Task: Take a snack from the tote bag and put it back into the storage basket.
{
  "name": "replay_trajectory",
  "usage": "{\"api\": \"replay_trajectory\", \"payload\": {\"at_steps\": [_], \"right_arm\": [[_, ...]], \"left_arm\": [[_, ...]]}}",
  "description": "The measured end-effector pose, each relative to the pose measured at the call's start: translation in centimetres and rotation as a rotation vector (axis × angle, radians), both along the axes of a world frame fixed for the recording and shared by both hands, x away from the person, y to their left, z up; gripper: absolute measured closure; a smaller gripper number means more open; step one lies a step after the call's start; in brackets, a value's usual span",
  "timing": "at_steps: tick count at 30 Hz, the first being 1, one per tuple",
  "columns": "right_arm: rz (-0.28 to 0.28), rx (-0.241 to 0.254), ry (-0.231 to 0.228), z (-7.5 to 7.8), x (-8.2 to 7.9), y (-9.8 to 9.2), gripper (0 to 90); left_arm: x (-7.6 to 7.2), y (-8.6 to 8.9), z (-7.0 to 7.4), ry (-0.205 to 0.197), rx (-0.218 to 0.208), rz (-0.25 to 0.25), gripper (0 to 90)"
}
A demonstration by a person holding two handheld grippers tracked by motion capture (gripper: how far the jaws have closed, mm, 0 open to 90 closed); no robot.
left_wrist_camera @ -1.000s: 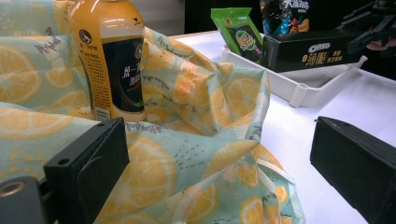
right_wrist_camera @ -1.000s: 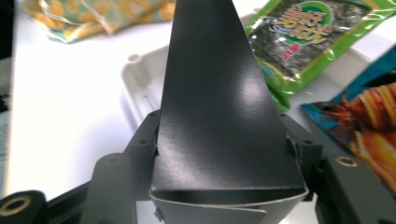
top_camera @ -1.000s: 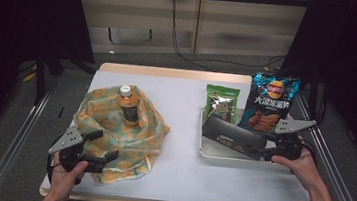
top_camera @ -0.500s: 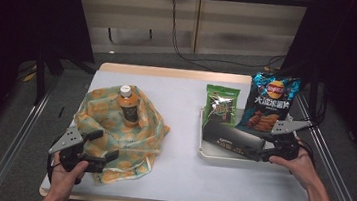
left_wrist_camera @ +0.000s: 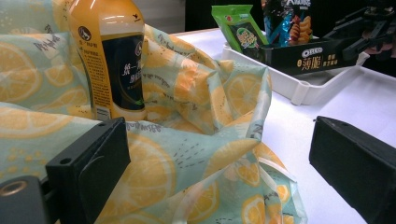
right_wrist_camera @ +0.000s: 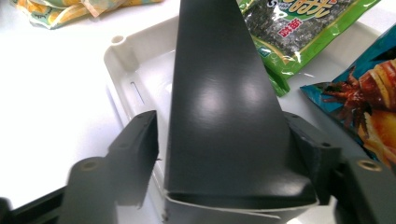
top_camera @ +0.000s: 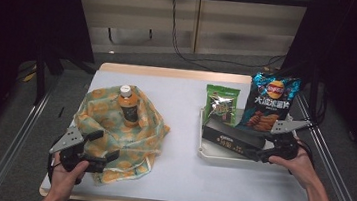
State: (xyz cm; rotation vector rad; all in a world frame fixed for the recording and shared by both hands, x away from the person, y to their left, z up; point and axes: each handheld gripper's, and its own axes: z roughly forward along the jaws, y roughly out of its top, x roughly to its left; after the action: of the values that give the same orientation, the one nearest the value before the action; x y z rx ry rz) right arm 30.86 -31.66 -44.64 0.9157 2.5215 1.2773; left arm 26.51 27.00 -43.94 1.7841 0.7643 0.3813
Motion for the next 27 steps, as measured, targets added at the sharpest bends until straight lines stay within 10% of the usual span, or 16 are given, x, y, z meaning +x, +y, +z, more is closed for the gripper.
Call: {"api": "replay_trajectory", "payload": {"at_steps": [27], "right_arm": [[0.007,-0.008,0.018,-0.52,0.71,-0.02,36.8]], "left_arm": [[0.08,-0.09,-0.07,0.010,-0.007,-0.003,4.8]]}}
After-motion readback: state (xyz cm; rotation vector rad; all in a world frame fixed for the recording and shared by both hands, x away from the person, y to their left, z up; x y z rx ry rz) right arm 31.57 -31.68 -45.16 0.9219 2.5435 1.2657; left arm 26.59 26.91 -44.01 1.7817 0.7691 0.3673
